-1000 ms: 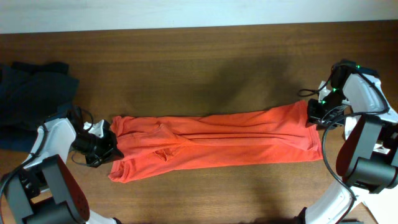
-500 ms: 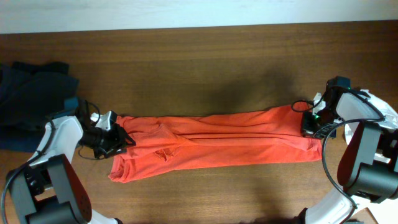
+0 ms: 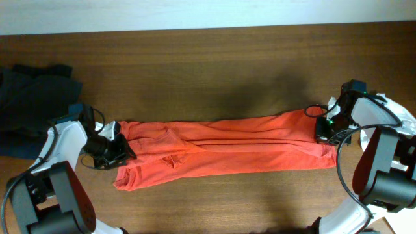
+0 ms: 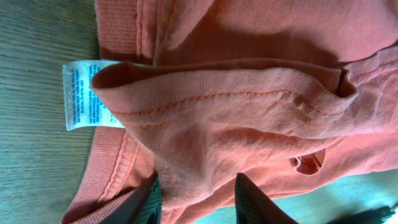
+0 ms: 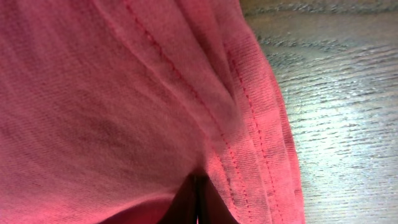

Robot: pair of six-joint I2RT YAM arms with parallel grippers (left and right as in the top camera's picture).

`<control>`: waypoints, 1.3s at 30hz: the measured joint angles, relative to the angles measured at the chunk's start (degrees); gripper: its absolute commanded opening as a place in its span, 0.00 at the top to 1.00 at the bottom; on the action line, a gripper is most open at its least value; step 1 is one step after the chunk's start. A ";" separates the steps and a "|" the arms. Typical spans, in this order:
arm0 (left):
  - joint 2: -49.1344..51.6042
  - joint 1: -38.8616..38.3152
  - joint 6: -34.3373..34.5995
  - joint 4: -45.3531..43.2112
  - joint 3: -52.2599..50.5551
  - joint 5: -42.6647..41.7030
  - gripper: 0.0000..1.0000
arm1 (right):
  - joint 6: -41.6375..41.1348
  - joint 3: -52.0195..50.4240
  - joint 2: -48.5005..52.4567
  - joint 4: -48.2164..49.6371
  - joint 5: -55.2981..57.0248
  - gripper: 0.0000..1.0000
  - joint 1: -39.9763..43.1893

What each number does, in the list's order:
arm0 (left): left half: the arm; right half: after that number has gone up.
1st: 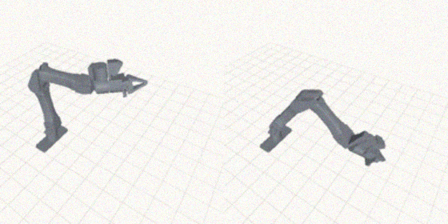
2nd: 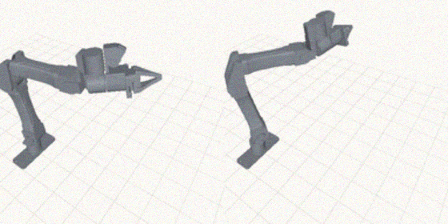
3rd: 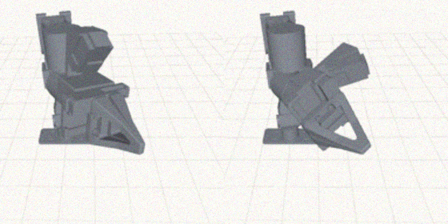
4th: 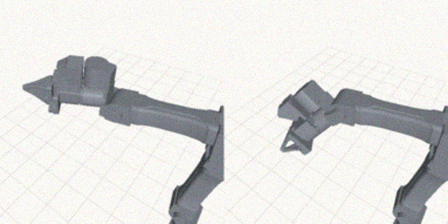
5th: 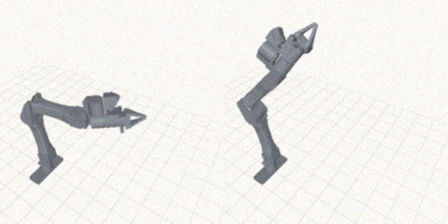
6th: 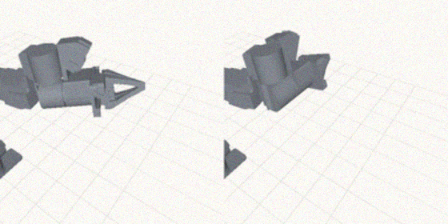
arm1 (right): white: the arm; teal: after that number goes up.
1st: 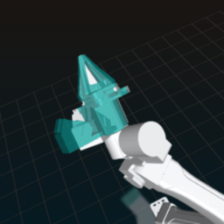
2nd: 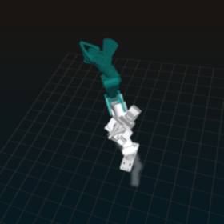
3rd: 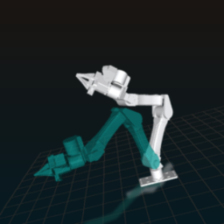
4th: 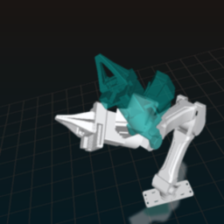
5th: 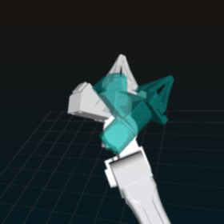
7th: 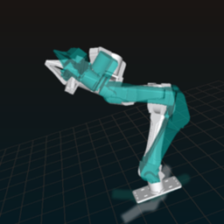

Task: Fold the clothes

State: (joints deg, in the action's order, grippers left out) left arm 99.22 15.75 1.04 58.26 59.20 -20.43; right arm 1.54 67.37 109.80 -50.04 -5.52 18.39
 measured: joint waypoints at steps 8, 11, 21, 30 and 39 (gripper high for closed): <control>0.00 -0.42 -0.09 -1.20 -1.11 1.92 0.58 | 0.00 -0.07 -0.04 0.07 -0.02 0.95 0.00; 0.00 -1.68 -0.22 -3.74 -1.97 2.12 0.99 | 0.00 -0.07 -0.04 0.04 -0.15 0.95 0.04; 0.00 4.63 -0.15 0.76 -1.86 7.13 1.00 | -0.07 -0.04 -0.04 -0.09 0.26 0.94 0.04; 0.00 4.48 -1.46 1.90 -1.66 -3.72 0.46 | 1.38 11.58 4.66 -14.32 2.03 0.21 -0.04; 0.00 4.48 -3.43 2.14 -1.55 0.83 0.30 | 9.33 7.69 4.92 -7.76 3.91 0.30 1.09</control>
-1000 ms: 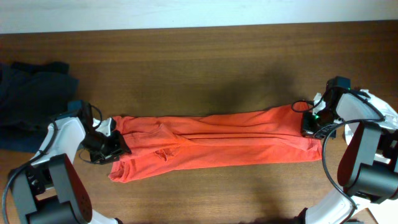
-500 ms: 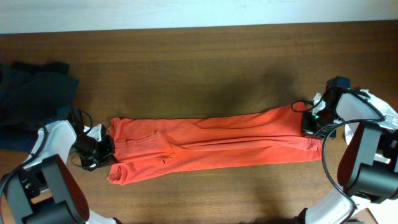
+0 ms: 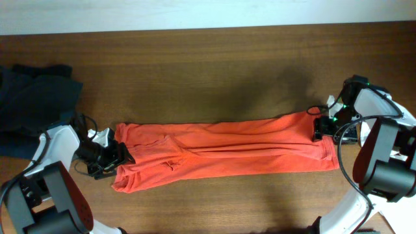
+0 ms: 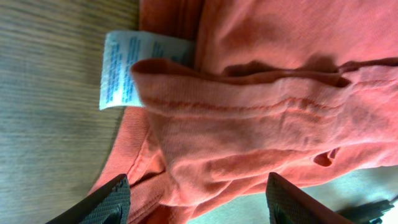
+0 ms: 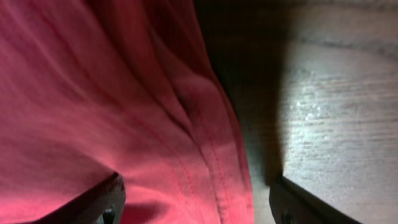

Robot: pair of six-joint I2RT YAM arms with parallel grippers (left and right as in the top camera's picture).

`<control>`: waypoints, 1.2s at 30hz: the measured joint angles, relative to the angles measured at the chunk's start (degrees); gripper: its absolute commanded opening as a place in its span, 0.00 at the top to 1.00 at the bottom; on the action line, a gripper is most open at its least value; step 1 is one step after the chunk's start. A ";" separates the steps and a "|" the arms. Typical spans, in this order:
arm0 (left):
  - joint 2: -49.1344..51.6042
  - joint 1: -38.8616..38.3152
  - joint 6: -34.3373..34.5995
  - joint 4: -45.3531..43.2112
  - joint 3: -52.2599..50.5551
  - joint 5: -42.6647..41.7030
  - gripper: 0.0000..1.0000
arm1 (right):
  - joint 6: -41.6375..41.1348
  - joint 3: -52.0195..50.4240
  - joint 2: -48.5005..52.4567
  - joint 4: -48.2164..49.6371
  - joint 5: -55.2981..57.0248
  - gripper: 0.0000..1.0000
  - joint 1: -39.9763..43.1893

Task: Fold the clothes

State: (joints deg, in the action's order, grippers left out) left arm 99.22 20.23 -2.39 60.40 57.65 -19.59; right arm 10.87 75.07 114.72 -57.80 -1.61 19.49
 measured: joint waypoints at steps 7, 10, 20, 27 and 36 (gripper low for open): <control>0.00 0.00 0.00 -0.26 0.00 1.20 0.30 | 1.77 -3.45 -1.49 1.68 -10.95 0.96 0.79; 0.00 0.00 0.00 0.07 0.83 1.42 0.29 | 1.88 -3.67 -1.22 0.76 -13.92 0.96 0.79; -1.25 0.96 0.22 1.11 7.48 2.03 0.21 | -3.41 19.71 0.42 -16.65 -8.02 0.96 3.78; -1.25 0.96 0.85 1.07 7.48 2.03 0.21 | -6.16 19.87 0.42 -20.48 -10.95 0.96 -19.04; -1.25 0.96 0.92 0.94 7.48 0.92 0.21 | -15.45 16.65 0.42 -15.17 -12.04 0.96 -40.02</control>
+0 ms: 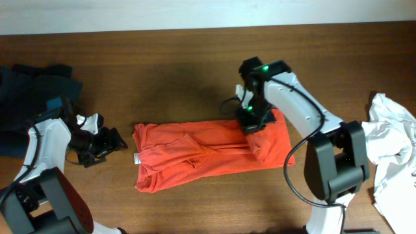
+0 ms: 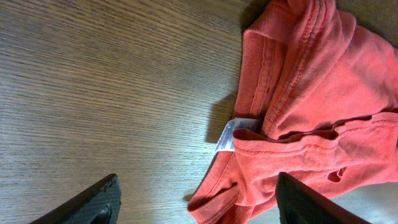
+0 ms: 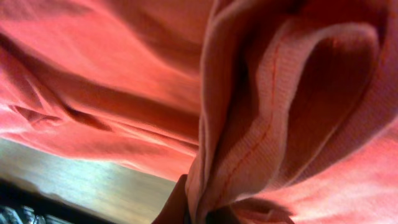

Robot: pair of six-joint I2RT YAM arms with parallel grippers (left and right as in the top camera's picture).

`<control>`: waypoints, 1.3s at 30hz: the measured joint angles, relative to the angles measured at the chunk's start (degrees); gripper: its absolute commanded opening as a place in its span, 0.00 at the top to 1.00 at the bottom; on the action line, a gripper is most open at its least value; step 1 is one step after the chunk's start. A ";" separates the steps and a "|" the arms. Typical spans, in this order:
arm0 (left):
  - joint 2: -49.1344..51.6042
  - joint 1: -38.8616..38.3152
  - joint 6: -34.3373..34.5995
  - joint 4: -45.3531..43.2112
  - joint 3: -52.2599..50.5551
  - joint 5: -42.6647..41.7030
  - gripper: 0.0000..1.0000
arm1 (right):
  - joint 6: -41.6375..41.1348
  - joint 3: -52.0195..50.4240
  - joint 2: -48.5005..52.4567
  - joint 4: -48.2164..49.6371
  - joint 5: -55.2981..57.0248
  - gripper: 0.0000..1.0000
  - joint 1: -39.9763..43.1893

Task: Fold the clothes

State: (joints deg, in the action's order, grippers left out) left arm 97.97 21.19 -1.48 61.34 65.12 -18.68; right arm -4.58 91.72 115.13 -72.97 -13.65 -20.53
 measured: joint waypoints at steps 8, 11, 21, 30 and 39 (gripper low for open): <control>0.00 0.00 0.02 -0.02 0.00 -0.85 0.21 | -4.31 -2.75 0.00 8.04 -3.98 0.28 -7.56; 0.00 -0.02 0.20 -0.04 0.00 -1.53 0.21 | -4.35 -2.75 0.00 9.20 -5.66 0.36 -7.69; -0.02 -6.97 0.22 -0.04 0.00 -2.14 0.21 | -15.17 -2.78 0.00 -4.02 12.79 0.41 -3.28; -0.02 -7.80 0.22 -0.04 0.02 -2.16 0.21 | -5.84 -15.45 0.22 8.31 -9.03 0.51 -7.19; -0.02 -10.58 -0.22 -0.13 0.02 -2.54 0.07 | -7.43 -5.18 -2.36 -4.92 2.14 0.50 -2.78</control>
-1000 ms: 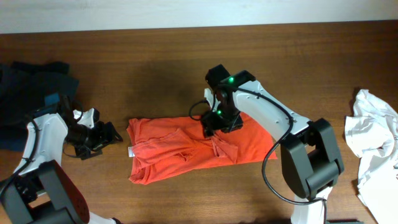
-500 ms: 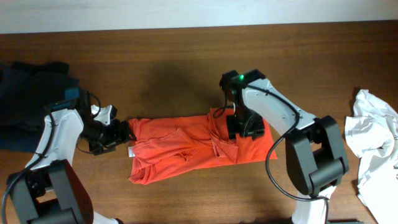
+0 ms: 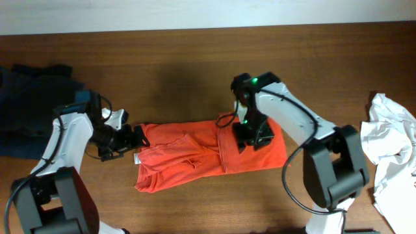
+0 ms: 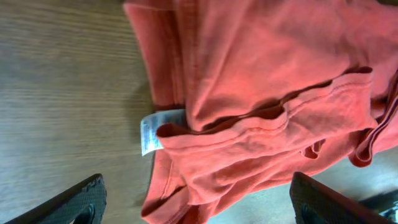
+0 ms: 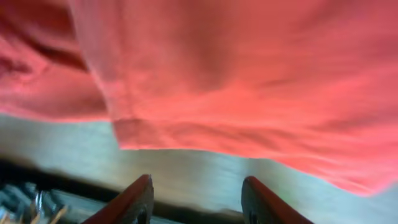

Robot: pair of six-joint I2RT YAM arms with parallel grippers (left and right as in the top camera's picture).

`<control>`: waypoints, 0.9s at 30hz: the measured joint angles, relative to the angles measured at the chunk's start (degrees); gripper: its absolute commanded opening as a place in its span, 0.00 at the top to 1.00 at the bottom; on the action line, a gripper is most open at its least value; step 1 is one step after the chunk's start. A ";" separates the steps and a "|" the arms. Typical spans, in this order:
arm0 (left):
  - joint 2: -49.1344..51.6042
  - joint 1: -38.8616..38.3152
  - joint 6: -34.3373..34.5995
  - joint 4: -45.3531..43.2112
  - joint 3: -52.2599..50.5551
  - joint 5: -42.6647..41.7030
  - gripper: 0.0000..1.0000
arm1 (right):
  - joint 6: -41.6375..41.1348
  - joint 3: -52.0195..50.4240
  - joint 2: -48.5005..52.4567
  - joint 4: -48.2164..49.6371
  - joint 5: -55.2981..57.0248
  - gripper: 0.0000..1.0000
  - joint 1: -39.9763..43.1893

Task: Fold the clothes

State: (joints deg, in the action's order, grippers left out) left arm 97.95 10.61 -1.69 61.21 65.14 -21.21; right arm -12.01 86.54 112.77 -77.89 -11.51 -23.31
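The orange garment [image 3: 188, 156] lies on the wooden table [image 3: 195, 71], doubled over, with its right half laid flat on top. My left gripper [image 3: 127, 140] is open at the garment's left edge. In the left wrist view, the left gripper [image 4: 199, 211] has wide-apart fingers [image 4: 68, 202] above the crumpled waistband [image 4: 261, 74] and a white label [image 4: 149, 132]. My right gripper [image 3: 252, 138] hovers over the folded right half. In the right wrist view, the right gripper [image 5: 198, 202] is open and empty, with orange cloth [image 5: 217, 68] beyond it.
A pile of dark clothes [image 3: 32, 97] lies at the table's far left. A white garment [image 3: 390, 149] sits at the right edge. Both arm bases stand along the front edge.
My right gripper, which was shut on the garment's doubled-over end, is now open, and that end lies flat. My left gripper has moved from clear of the garment to its left edge.
The garment was stretched long between both shut grippers. Then both were open at its ends. Then the right gripper was shut on the right end above the middle, the garment half as long, with the left gripper clear. Now both are open.
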 measured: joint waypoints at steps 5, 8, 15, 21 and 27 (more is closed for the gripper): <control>-0.04 -3.32 -3.52 -8.02 -2.05 0.35 0.17 | -1.97 0.24 -0.85 -1.29 4.61 0.50 6.67; -0.04 -4.92 -4.70 -14.10 -7.37 0.63 0.24 | -2.34 0.24 -0.85 -2.05 5.29 0.50 10.95; -0.02 -5.09 -4.79 -18.21 -12.24 2.38 0.23 | -1.97 0.24 -0.85 -3.45 5.38 0.50 13.18; -0.26 -5.16 -4.94 -17.35 -12.44 2.19 0.18 | -1.70 0.24 -0.85 -3.78 5.51 0.50 13.18; -1.97 -5.03 -4.94 -19.71 -15.02 -1.66 0.07 | 2.14 0.26 -0.85 -2.84 3.15 0.49 13.16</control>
State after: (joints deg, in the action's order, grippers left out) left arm 95.98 5.58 -6.63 41.50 50.13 -22.87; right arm -9.87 86.80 111.92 -80.73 -8.36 -10.15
